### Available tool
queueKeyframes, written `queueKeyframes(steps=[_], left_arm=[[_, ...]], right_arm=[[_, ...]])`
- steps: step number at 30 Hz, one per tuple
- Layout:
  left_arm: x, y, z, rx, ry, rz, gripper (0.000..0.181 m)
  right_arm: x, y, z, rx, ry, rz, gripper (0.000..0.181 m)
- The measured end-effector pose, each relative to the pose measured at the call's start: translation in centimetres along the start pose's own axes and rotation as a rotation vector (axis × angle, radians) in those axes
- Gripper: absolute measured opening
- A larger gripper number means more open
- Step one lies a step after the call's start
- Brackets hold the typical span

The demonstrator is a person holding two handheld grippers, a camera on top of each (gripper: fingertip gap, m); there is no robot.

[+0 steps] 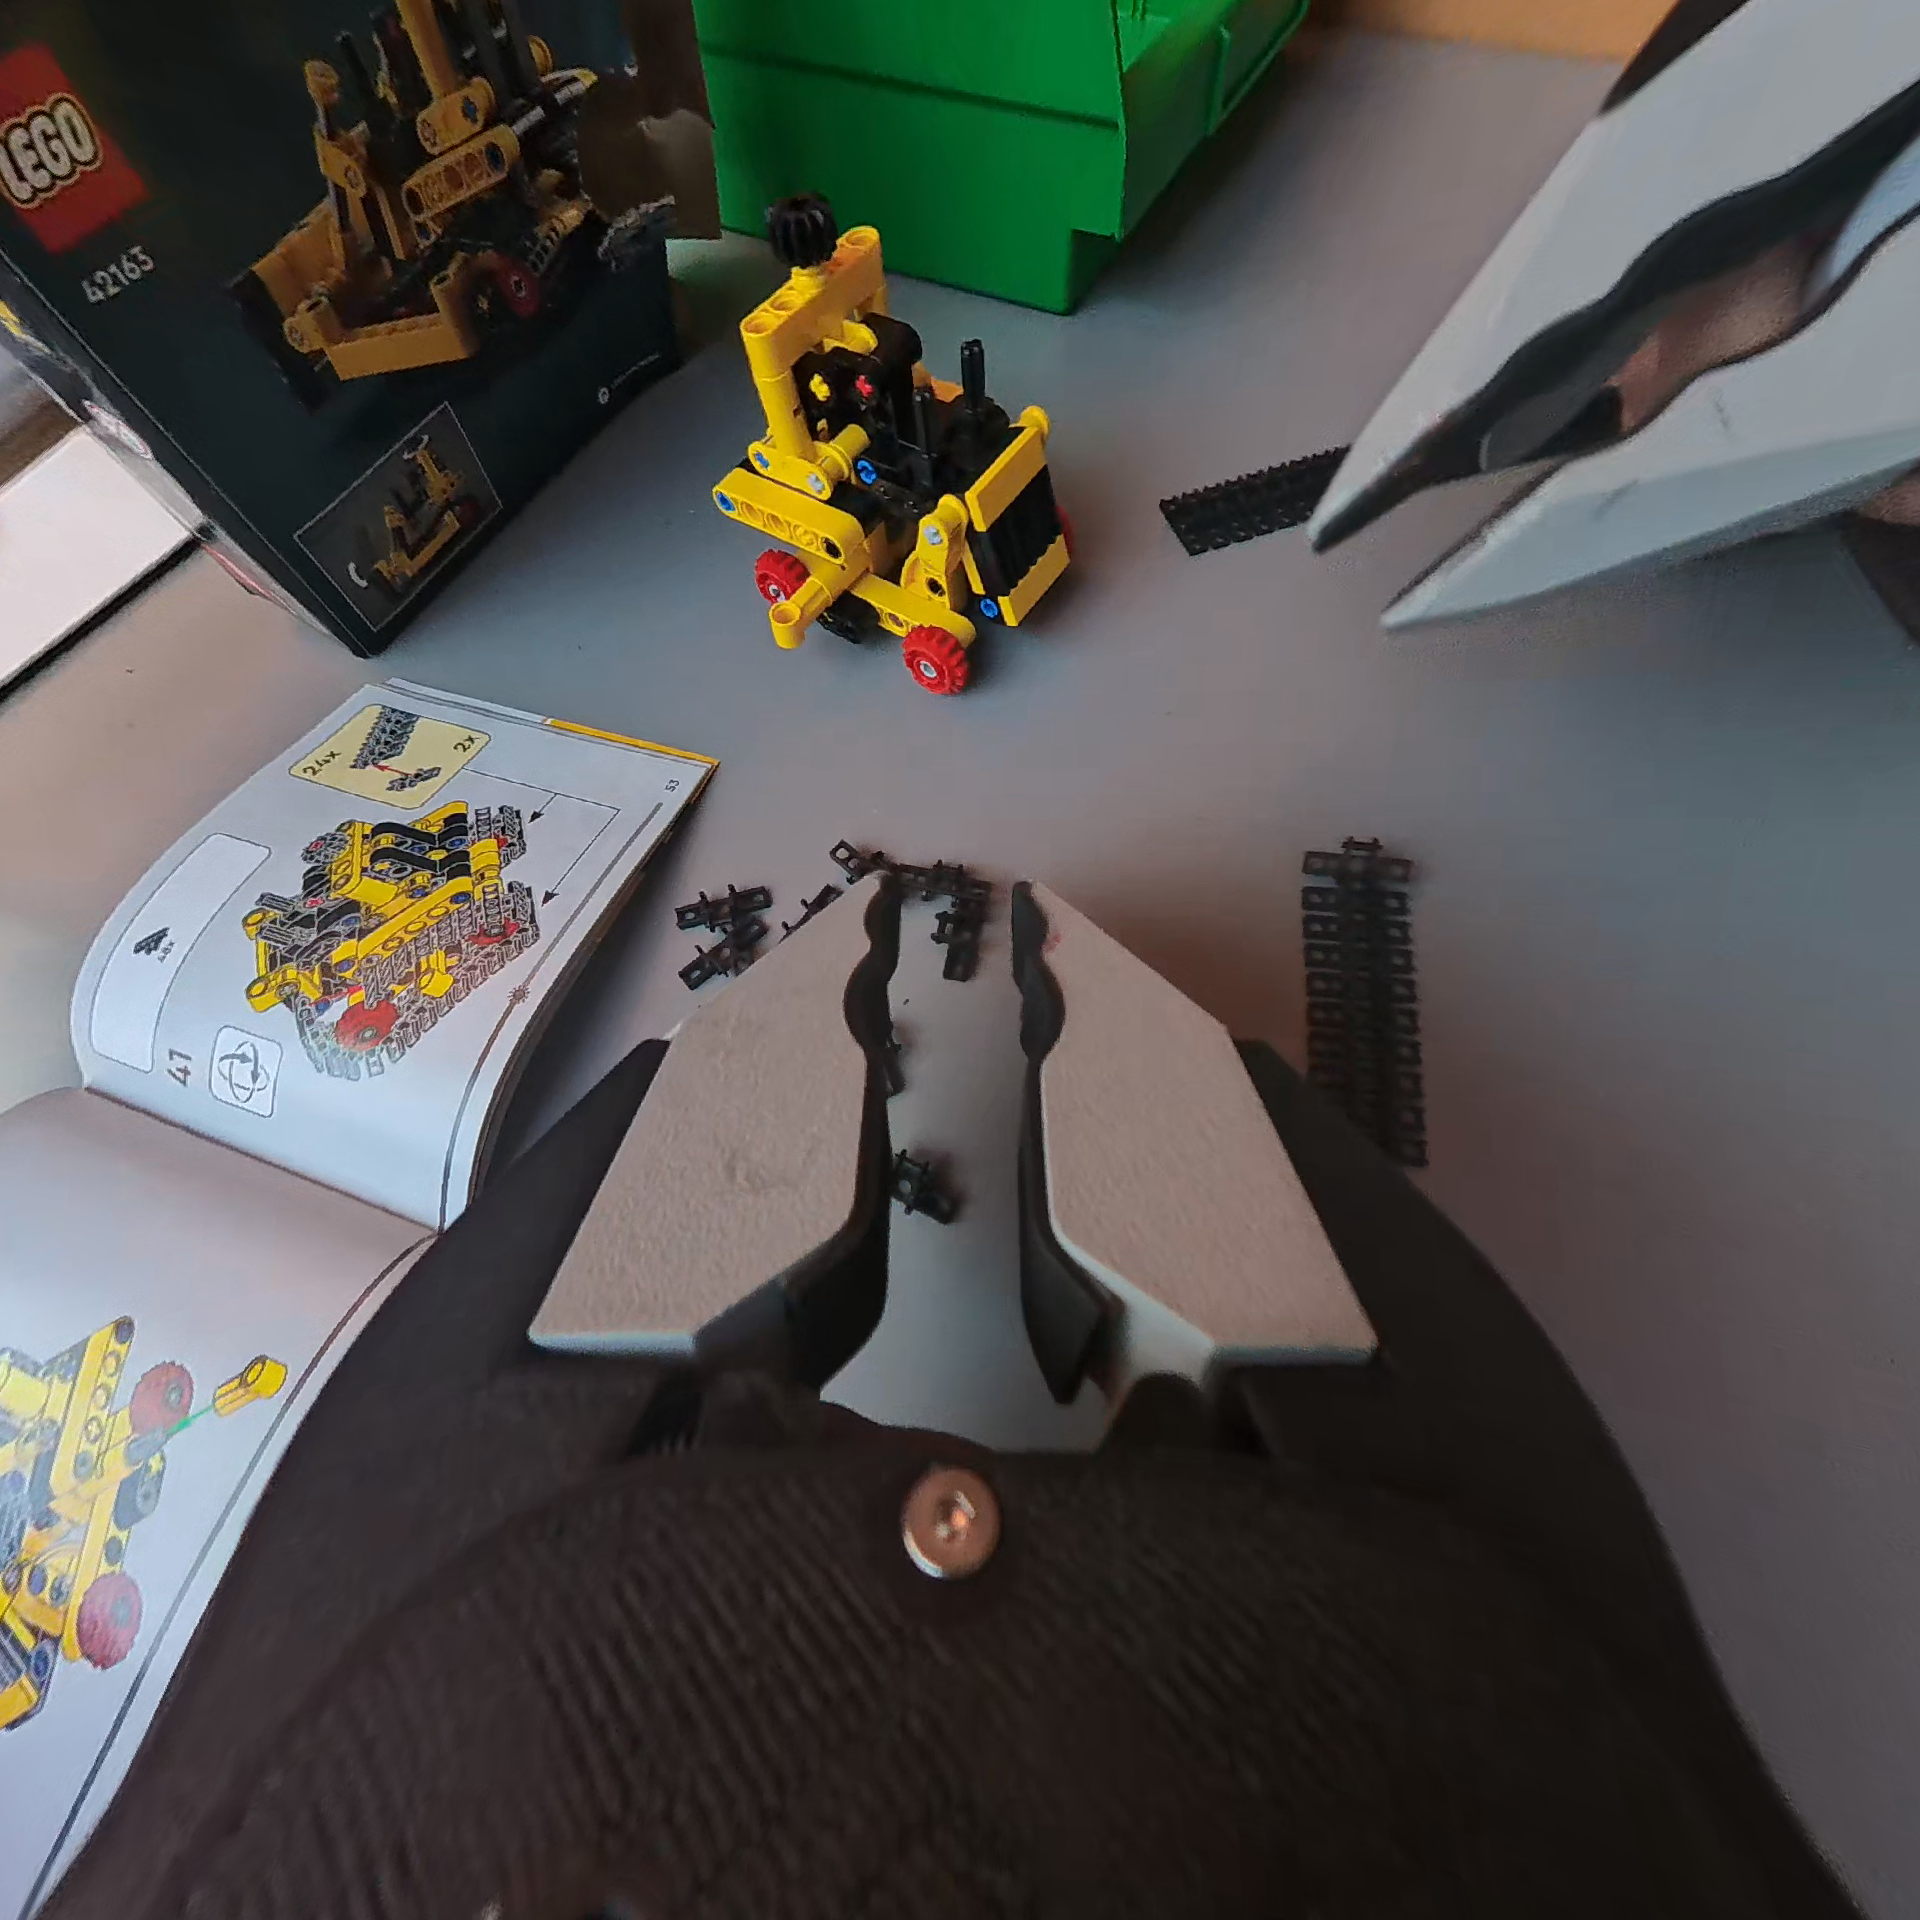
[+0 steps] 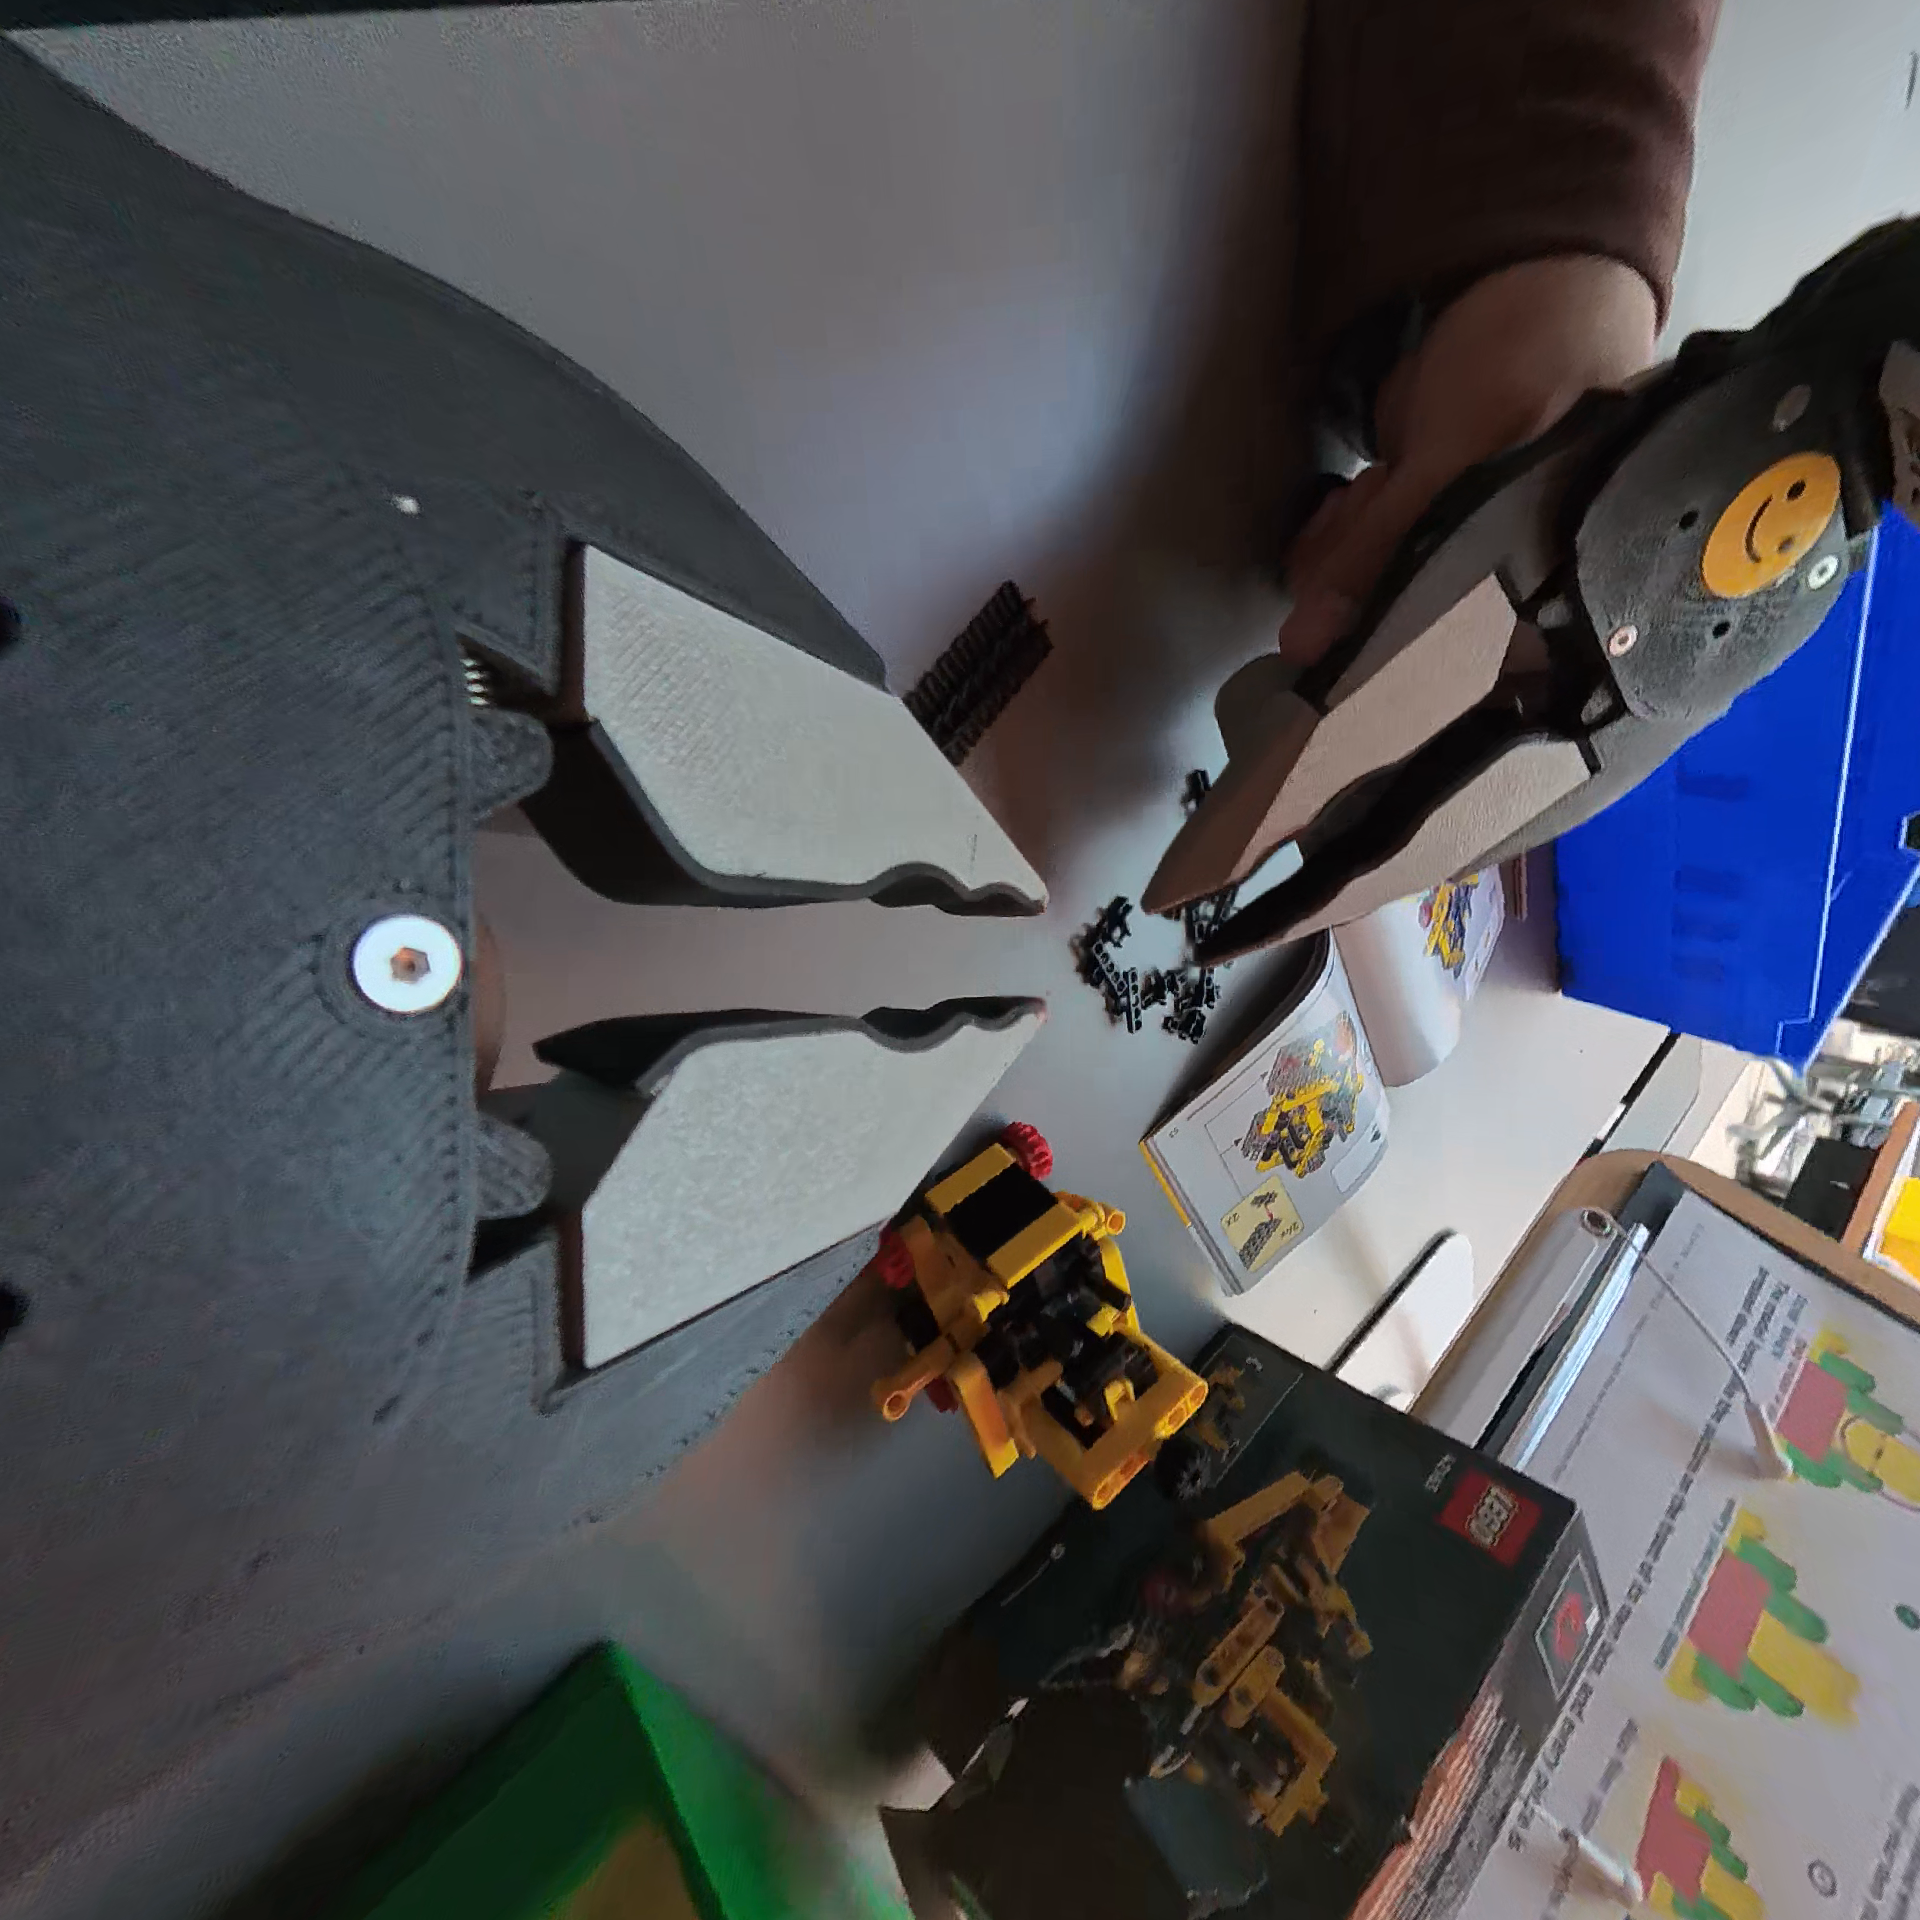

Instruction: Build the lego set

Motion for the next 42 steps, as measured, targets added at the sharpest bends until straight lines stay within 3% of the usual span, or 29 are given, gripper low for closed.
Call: queueKeyframes(steps=[9,14,31,42], left_arm=[[0.0,0.1,-0.1,-0.010,0.006,0.010,0.026],[-0.9,1.5,0.1,-0.064,-0.047,0.134,0.034],[-0.3,1.3,-0.4,-0.076,0.009,0.102,0.033],[1.3,0.6,-1.3,-0.058,0.141,0.021,0.031]], right_arm=[[0.0,-2.0,-0.6,0.069,0.035,-0.094,0.012],[0.0,-2.3,-0.6,0.081,0.040,-0.108,0.012],[0.4,-2.2,-1.0,0.084,0.075,-0.098,0.012],[0.5,-2.1,-1.0,0.077,0.079,-0.097,0.012]])
Point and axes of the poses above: each gripper's, where its closed fingertips meet, x out along the fingers, z out of its top, y = z × x across the jaws, the point moved 4 cm from there along -x, back along the fingers, and after that the axes turned 9 degrees about -z, right-handed, at the moved point
